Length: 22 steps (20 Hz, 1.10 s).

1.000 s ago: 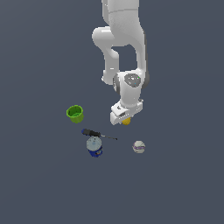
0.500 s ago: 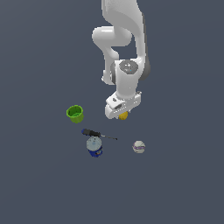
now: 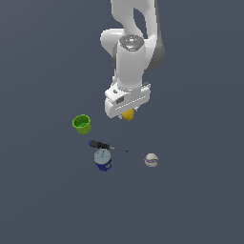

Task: Pick up a designated object from a clutter of objects.

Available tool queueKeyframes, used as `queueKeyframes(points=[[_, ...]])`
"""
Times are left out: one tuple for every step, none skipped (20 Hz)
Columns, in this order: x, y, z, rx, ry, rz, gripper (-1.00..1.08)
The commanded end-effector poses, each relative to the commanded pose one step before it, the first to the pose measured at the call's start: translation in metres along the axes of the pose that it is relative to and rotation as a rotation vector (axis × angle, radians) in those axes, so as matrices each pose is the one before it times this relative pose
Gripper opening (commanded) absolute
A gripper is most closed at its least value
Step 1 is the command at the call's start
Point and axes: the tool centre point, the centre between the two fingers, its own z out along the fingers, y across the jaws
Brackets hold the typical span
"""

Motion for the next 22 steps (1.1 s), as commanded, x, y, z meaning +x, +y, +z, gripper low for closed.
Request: queueKeyframes(points=[[-0.00357, 0.00782, -0.02362, 0.0012, 0.00088, -0.00058, -1.0], [-0.00127, 0.00321, -0.00915, 0.0, 0.0, 0.0, -1.0], [-0.00127, 0.00323, -0.00917, 0.0, 0.0, 0.0, -1.0], [-0.00128, 0.00326, -0.00919, 0.0, 0.0, 0.0, -1.0], [-0.00128, 0.00329, -0.00922, 0.0, 0.0, 0.0, -1.0], [-0.00128, 0.00332, -0.00926, 0.0, 0.0, 0.0, -1.0], [-0.00128, 0.00336, -0.0093, 0.0, 0.0, 0.0, -1.0], [-0.00127, 0.0034, -0.00934, 0.0, 0.0, 0.0, -1.0], [-0.00132, 0.00352, -0.00938, -0.00026, -0.00017, 0.00038, -1.0], [-0.00126, 0.00349, -0.00943, 0.0, 0.0, 0.0, -1.0], [-0.00125, 0.00353, -0.00947, -0.00034, -0.00024, 0.00026, -1.0], [-0.00124, 0.00358, -0.00953, 0.0, 0.0, 0.0, -1.0], [-0.0012, 0.0036, -0.00957, -0.0006, -0.00043, 0.00041, -1.0], [-0.00121, 0.00368, -0.00963, 0.0, 0.0, 0.0, -1.0], [-0.00115, 0.00366, -0.00958, -0.00035, -0.00026, 0.00022, -1.0], [-0.00106, 0.00354, -0.00918, -0.00035, -0.00026, 0.00022, -1.0], [-0.00099, 0.00343, -0.00873, 0.0, 0.0, 0.0, -1.0], [-0.00086, 0.00321, -0.00827, -0.00051, -0.00037, 0.00029, -1.0], [-0.00084, 0.00312, -0.0078, 0.0, 0.0, 0.0, -1.0], [-0.00073, 0.00288, -0.00732, -0.00036, -0.00026, 0.0002, -1.0], [-0.00065, 0.00271, -0.00686, -0.00036, -0.00026, 0.00019, -1.0], [-0.0006, 0.00263, -0.00639, 0.0, 0.0, 0.0, -1.0]])
